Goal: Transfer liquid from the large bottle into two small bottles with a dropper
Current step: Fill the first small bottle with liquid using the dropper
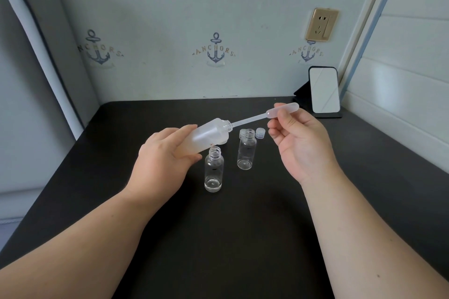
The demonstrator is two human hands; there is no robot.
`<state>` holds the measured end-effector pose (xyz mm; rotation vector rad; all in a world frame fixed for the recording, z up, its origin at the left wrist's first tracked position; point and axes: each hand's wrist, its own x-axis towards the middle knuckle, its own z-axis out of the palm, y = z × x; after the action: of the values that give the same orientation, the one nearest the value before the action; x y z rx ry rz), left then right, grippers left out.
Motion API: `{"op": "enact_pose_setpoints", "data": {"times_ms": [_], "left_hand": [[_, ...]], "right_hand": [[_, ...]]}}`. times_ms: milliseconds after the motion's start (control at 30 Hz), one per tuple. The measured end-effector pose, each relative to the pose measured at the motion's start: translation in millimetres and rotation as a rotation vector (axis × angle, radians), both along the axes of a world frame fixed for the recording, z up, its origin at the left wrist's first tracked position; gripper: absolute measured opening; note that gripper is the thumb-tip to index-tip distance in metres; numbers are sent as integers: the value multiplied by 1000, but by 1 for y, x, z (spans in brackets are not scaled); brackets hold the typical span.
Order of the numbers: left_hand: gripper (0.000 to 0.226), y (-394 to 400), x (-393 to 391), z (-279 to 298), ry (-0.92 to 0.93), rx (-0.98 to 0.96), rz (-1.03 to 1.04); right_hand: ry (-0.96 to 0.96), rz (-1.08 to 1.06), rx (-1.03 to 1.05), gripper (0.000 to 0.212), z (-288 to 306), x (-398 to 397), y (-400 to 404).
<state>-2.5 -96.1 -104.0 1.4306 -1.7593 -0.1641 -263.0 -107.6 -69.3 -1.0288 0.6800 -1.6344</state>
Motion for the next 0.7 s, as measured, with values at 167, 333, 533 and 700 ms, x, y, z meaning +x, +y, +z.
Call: {"op": "enact_pose_setpoints", "data": {"times_ms": [167, 333, 533, 700], "left_hand": [[55, 0, 2, 1, 30, 3, 23], [53, 0, 5, 1, 79, 16, 41], [43, 1, 6, 1, 135, 28, 49], [36, 1, 5, 2, 185, 68, 22]], "right_hand": [[-159, -45, 34, 10, 3, -9, -2], [-303, -106, 60, 11, 5, -18, -5], [-396, -122, 73, 12, 5, -20, -5], [-453, -123, 89, 14, 5, -22, -5]]}}
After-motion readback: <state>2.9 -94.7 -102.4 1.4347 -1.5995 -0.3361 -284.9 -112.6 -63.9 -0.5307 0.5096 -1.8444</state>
